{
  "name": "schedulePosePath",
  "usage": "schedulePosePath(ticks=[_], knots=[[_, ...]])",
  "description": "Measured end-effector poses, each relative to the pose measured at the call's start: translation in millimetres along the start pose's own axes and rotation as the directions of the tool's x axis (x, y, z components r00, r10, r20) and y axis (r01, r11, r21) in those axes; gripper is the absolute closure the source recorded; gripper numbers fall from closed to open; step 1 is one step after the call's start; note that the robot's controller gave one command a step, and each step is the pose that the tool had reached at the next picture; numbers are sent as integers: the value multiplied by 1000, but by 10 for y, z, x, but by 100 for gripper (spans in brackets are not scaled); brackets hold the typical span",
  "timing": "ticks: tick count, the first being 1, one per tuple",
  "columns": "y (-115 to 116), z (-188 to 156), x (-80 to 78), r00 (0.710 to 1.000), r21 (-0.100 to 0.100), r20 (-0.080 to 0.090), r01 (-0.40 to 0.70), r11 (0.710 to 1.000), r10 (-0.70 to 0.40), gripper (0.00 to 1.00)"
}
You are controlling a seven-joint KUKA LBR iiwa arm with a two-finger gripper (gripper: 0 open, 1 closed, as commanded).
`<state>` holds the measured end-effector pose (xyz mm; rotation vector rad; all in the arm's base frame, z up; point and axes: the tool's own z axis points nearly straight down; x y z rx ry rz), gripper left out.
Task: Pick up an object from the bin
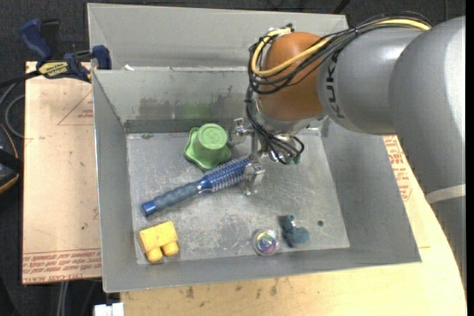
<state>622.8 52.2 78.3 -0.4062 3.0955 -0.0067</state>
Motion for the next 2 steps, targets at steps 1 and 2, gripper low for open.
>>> schedulePosePath(ticks=[1, 2], knots=[[7, -10, -4, 1000, -3, 0, -1, 1000, 1, 100], [57, -1473, -22, 1000, -5, -9, 11, 1000, -11, 100]])
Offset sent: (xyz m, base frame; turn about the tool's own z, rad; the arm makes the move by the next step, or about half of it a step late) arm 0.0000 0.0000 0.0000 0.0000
